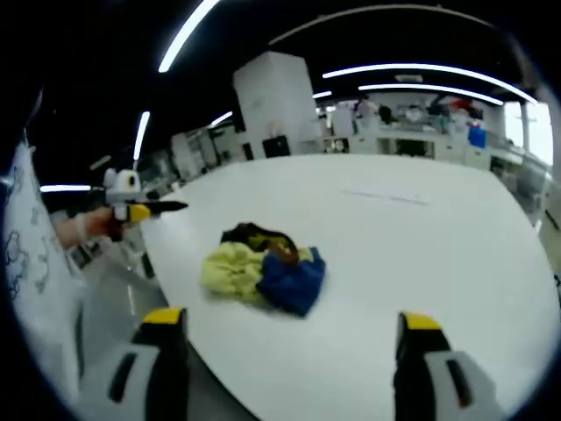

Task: Fold the garment on the visible template until the final outline fits inside the template.

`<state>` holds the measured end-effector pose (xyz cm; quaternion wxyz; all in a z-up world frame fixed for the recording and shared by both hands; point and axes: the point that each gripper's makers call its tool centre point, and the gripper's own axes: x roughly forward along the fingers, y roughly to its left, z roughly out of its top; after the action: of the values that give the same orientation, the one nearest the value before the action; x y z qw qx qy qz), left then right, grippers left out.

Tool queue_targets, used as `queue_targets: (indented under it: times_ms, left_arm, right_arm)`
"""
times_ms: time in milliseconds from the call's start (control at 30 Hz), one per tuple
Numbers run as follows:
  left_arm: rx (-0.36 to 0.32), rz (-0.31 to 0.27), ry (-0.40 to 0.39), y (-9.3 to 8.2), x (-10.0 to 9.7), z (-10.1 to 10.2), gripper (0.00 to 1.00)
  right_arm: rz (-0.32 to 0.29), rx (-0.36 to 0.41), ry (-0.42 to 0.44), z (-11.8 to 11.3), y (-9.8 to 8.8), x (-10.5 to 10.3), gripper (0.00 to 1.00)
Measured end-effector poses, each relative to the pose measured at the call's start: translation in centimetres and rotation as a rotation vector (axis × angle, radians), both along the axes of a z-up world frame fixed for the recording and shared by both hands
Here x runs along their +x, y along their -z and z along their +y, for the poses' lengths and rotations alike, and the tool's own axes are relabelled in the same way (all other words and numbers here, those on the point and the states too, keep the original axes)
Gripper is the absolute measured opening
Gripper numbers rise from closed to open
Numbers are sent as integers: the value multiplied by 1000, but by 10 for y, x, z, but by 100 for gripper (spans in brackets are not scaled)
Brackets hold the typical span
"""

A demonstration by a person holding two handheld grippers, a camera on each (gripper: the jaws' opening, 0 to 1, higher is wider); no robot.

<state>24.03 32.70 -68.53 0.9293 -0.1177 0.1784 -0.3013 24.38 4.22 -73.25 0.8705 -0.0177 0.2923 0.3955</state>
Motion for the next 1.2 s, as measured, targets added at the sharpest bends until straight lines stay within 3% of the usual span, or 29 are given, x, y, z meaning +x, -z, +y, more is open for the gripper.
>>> queue_targets:
  times_ms: [367,900,1200]
  left_arm:
    - [1,9,1,3,-1,-2,86]
    - [0,12,20,8,-2,-15,85]
    - [9,17,18,19,1,-4,83]
  right_arm:
    - [15,36,7,0,0,-2,99]
    - [20,12,30,-19,6,-5,99]
    - [24,-15,14,-21,9,-7,99]
